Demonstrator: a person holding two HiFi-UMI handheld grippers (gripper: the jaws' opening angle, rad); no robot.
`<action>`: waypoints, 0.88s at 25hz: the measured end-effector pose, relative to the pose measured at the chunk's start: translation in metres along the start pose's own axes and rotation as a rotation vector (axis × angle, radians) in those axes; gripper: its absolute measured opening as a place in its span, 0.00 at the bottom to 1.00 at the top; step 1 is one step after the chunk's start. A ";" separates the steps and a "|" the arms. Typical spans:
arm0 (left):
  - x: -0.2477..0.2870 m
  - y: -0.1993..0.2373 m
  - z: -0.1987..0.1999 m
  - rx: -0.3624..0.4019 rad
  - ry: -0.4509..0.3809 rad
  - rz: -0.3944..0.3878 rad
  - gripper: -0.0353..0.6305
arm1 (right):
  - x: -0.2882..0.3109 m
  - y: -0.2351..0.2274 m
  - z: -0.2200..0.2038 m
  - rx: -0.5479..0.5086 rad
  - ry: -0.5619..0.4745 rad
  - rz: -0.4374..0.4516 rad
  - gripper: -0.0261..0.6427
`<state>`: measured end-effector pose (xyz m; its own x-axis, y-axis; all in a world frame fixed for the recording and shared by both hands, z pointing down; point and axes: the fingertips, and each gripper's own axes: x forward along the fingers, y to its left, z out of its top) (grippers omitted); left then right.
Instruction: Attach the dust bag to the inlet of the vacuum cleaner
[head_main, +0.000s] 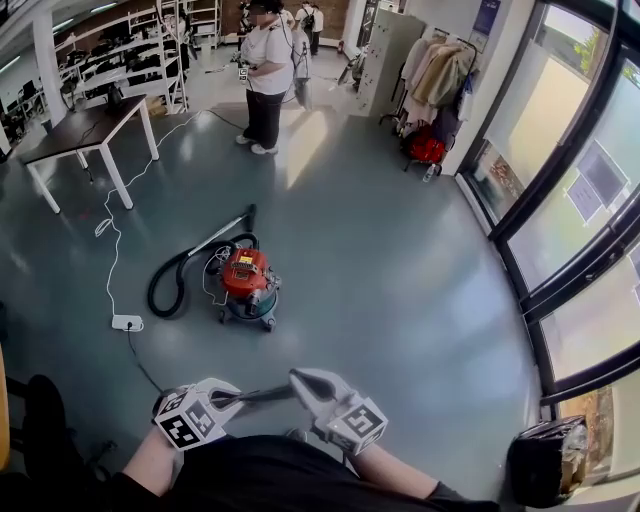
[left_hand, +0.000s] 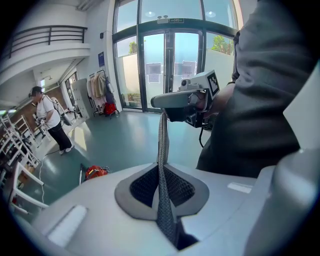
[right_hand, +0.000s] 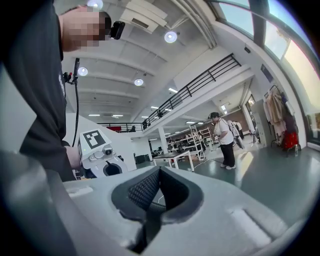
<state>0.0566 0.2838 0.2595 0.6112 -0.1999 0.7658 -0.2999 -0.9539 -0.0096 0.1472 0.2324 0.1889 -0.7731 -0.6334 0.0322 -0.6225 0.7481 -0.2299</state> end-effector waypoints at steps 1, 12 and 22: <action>0.002 -0.001 0.002 -0.005 0.002 0.004 0.11 | -0.002 -0.002 0.004 0.009 -0.001 0.002 0.03; 0.009 0.020 0.003 -0.010 -0.015 -0.003 0.11 | 0.023 -0.011 0.006 -0.009 0.063 0.033 0.03; -0.009 0.109 -0.028 0.056 -0.048 -0.074 0.11 | 0.120 -0.012 0.015 -0.063 0.125 -0.029 0.03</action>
<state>-0.0022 0.1880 0.2697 0.6649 -0.1381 0.7341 -0.2125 -0.9771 0.0087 0.0636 0.1441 0.1812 -0.7615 -0.6283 0.1593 -0.6480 0.7434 -0.1655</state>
